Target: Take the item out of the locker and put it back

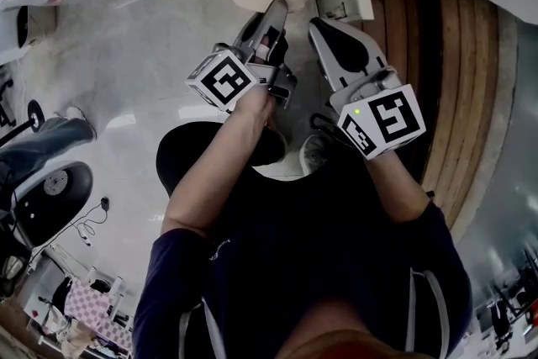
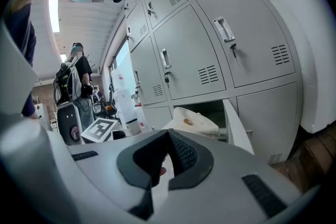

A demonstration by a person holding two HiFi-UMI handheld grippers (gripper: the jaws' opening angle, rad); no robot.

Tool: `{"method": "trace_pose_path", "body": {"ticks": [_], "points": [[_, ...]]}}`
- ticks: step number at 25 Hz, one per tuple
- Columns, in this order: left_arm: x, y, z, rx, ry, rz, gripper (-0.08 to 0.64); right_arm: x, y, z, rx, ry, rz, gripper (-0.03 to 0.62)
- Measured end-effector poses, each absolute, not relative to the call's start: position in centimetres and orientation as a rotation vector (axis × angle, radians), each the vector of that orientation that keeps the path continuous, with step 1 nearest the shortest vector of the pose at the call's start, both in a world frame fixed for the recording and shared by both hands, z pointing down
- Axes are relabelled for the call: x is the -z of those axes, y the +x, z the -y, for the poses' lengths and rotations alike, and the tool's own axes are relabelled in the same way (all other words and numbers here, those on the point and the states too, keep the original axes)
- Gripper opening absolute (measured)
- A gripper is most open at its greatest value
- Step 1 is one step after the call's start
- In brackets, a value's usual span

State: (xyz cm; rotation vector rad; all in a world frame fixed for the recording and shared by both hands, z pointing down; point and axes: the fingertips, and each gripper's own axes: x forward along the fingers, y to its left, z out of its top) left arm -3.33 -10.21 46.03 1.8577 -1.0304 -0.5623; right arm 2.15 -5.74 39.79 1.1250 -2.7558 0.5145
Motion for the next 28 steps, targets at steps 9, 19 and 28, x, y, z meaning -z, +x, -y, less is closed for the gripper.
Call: {"method": "trace_pose_path", "body": {"ticks": [9, 19, 28], "points": [[-48.7, -3.5, 15.8, 0.588, 1.827, 1.015, 0.018, -40.6, 1.9, 7.5, -0.534, 1.165, 2.755, 0.003], [-51.9, -5.0, 22.4, 0.655, 1.788, 0.980, 0.018, -43.3, 2.5, 7.9, -0.575, 1.206, 2.692, 0.003], [-53.8, -4.9, 27.4, 0.728, 1.776, 0.919, 0.018, -44.6, 0.9, 8.7, -0.565, 1.177, 2.662, 0.003]]}}
